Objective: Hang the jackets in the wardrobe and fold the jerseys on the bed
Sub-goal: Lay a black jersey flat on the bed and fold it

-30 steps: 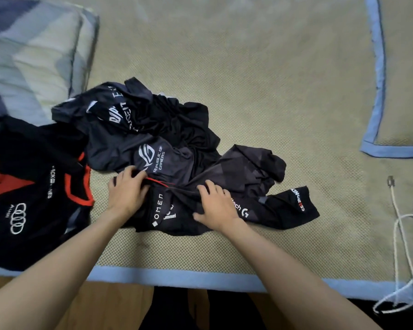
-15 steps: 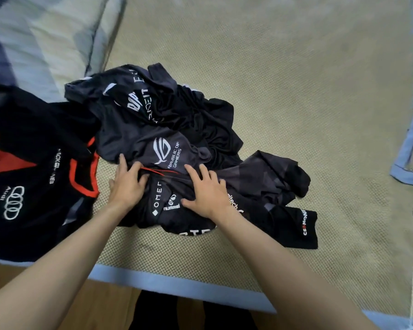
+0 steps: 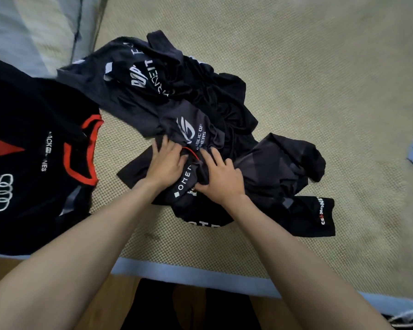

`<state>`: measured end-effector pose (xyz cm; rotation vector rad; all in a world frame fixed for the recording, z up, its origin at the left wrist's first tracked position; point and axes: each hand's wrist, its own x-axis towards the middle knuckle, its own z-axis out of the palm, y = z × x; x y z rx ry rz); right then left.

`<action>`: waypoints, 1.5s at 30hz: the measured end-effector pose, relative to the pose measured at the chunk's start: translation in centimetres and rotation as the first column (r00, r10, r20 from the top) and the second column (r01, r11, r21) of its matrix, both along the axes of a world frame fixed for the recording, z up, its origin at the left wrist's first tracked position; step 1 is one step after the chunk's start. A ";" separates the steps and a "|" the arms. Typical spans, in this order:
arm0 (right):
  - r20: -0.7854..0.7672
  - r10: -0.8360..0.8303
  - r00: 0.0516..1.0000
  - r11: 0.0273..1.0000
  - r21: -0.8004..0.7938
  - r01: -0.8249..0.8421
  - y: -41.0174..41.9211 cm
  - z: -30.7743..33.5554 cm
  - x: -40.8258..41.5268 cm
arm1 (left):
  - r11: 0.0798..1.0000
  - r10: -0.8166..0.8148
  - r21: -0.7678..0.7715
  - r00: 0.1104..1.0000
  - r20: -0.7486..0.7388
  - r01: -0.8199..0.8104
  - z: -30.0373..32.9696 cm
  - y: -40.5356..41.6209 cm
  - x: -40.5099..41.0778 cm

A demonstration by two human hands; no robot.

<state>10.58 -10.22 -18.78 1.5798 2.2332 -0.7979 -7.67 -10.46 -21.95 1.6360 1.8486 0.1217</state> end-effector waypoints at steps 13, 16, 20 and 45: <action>-0.174 -0.685 0.708 0.723 -0.284 0.630 7.7 4.3 6.9 | 0.999 0.022 0.027 0.944 0.329 -0.033 6.2 13.3 8.0; -0.242 -0.640 0.729 0.768 -0.192 0.611 8.1 7.6 7.1 | 0.993 0.041 0.087 0.933 0.358 -0.077 8.2 14.2 6.4; -0.450 -0.657 0.605 0.713 -0.107 0.693 10.4 15.5 6.3 | 0.983 0.053 0.132 0.890 0.453 -0.125 14.8 16.0 2.8; -0.205 -0.422 0.883 0.555 0.712 0.431 2.8 65.6 -0.6 | 0.800 -0.124 0.559 0.853 0.507 -0.216 63.8 5.2 -7.4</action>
